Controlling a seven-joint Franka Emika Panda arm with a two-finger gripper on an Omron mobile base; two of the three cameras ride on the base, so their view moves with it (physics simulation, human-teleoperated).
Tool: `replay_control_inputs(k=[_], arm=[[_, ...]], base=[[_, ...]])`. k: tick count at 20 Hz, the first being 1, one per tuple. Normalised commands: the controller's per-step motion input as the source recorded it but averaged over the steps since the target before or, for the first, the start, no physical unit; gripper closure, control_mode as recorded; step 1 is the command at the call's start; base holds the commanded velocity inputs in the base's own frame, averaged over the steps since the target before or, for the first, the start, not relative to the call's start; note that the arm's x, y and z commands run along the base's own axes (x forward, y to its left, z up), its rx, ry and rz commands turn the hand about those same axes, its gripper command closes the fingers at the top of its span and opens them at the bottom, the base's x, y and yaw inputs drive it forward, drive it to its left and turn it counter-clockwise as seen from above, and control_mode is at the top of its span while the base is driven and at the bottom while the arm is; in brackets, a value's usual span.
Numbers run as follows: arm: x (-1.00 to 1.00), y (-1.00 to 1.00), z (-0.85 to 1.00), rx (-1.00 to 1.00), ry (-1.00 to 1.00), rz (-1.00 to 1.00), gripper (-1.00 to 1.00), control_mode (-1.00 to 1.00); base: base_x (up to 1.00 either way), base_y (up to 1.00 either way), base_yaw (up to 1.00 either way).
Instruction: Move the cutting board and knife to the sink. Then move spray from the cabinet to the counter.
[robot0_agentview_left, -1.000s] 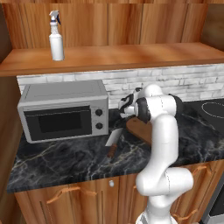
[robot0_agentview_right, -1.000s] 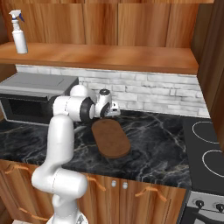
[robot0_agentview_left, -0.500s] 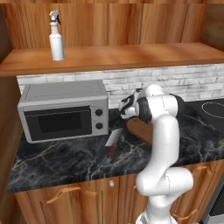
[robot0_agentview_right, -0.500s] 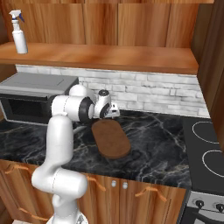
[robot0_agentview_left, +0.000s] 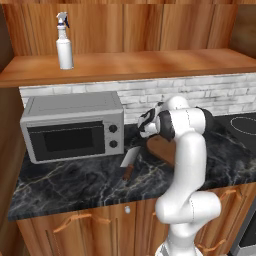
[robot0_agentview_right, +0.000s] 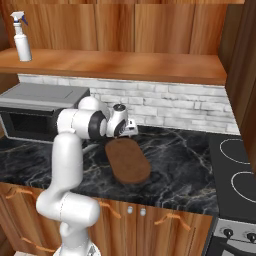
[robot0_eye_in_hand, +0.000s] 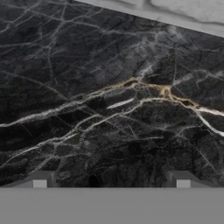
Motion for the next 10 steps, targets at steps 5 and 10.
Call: replay_control_inputs(k=[5,10], arm=[[-0.42,-0.21,-0.34,0.0,0.0,0.0,-1.0,-1.0],[-0.45,-0.23,-0.37,0.02,0.0,0.0,-1.0,-1.0]], base=[[0.0,0.0,0.0],[0.0,0.0,0.0]])
